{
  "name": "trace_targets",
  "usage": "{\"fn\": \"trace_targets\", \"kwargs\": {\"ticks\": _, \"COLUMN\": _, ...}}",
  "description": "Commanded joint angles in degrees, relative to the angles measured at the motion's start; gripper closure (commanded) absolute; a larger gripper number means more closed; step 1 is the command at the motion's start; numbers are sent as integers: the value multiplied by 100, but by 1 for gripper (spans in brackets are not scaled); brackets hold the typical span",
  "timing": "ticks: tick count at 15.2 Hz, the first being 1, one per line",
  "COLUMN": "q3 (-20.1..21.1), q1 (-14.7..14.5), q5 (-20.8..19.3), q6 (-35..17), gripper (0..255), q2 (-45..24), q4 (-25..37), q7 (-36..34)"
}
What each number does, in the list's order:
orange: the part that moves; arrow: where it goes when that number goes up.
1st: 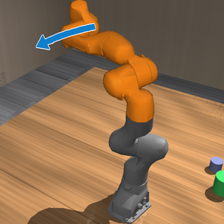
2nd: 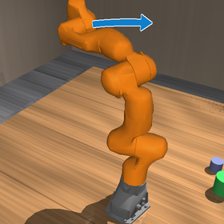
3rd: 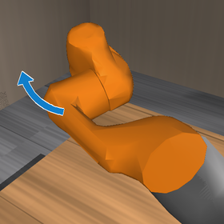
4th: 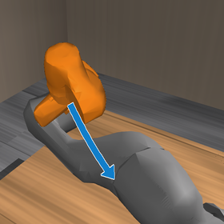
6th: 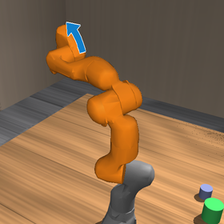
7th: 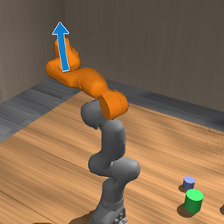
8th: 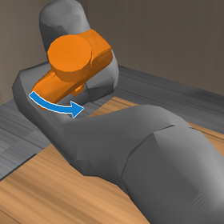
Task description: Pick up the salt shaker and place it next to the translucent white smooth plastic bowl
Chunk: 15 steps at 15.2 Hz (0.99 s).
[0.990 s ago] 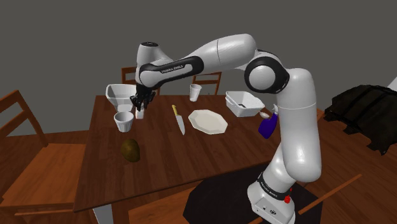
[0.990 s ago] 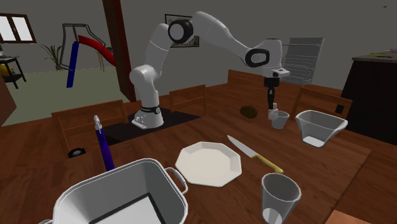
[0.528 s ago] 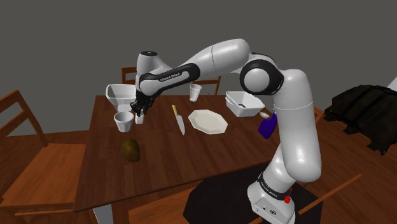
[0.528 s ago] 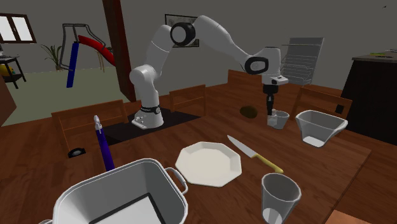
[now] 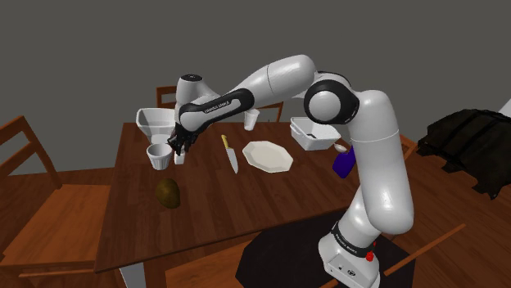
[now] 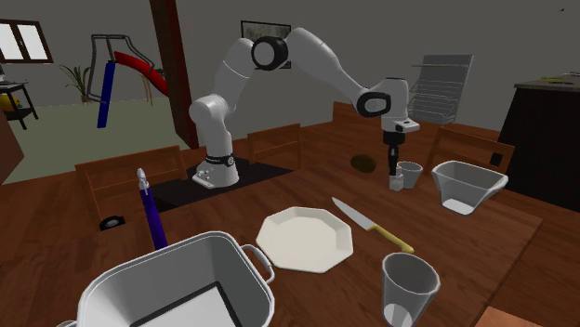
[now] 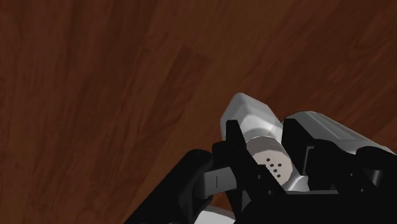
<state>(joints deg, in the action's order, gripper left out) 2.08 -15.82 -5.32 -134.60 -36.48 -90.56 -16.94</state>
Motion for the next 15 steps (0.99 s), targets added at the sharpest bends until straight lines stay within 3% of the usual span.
{"fn": "trace_targets", "kwargs": {"ticks": 1, "q3": 0, "q1": 0, "q5": -1, "q6": -10, "gripper": 255, "q2": -2, "q4": -6, "q7": -1}}
{"fn": "trace_targets", "kwargs": {"ticks": 5, "q3": 0, "q1": 0, "q5": -1, "q6": -10, "gripper": 255, "q2": -2, "q4": -6, "q7": -1}}
{"fn": "trace_targets", "kwargs": {"ticks": 6, "q3": 0, "q1": 0, "q5": -1, "q6": -10, "gripper": 0, "q2": -2, "q4": -6, "q7": -1}}
{"fn": "trace_targets", "kwargs": {"ticks": 11, "q3": 0, "q1": 0, "q5": -1, "q6": -10, "gripper": 0, "q2": -2, "q4": -6, "q7": -1}}
{"fn": "trace_targets", "kwargs": {"ticks": 15, "q3": 26, "q1": -2, "q5": 32, "q6": 438, "gripper": 0, "q2": 492, "q4": -52, "q7": 17}}
